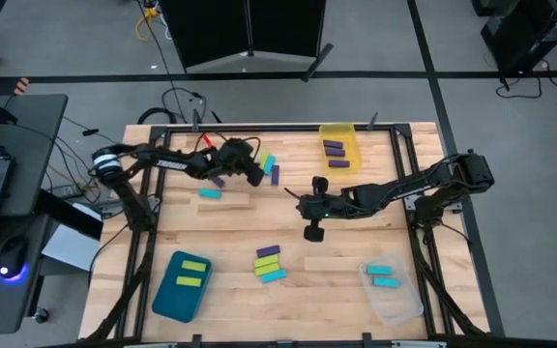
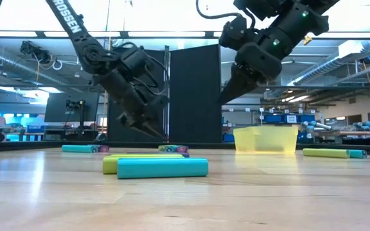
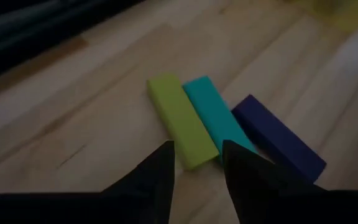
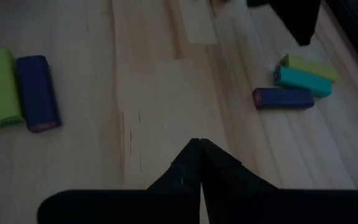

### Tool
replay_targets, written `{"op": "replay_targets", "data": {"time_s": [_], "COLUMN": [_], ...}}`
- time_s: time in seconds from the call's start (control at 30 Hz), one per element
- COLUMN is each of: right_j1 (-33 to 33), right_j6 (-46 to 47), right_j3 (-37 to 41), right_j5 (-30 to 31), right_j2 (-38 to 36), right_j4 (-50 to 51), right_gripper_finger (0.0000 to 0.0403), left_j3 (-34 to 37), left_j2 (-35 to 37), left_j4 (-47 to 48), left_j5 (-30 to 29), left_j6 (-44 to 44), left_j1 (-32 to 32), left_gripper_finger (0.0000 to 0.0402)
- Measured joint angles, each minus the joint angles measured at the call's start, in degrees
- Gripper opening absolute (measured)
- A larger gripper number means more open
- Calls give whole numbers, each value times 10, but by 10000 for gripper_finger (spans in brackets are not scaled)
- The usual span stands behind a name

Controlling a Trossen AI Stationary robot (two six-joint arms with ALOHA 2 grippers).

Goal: Sort blocks
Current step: Put the green block into the blue bin

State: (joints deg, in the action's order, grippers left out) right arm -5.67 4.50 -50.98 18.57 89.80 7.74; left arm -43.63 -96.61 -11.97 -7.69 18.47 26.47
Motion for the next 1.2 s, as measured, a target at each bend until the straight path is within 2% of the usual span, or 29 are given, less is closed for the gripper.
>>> {"op": "replay_targets", "data": {"time_s": [0.2, 0.4, 0.7, 0.93, 1.2], "right_j1": [-4, -12, -17, -17, -18], "right_j6": [4, 3, 4, 4, -9], "right_j3": [0, 0, 0, 0, 0], "right_j5": [0, 0, 0, 0, 1], "right_j2": [0, 0, 0, 0, 0], "right_j4": [-3, -4, -4, -4, -4], "right_gripper_finger": [19, 11, 16, 17, 10], "left_j3": [-59, -93, -92, -93, -93], "left_j2": [-65, -105, -114, -113, -108], "left_j4": [19, 37, 57, 65, 77], "left_j5": [13, -7, -40, -43, -32], "left_j6": [-12, -19, -33, -66, -122], "left_j1": [1, 1, 1, 3, 3], "left_gripper_finger": [143, 143, 143, 141, 110]}}
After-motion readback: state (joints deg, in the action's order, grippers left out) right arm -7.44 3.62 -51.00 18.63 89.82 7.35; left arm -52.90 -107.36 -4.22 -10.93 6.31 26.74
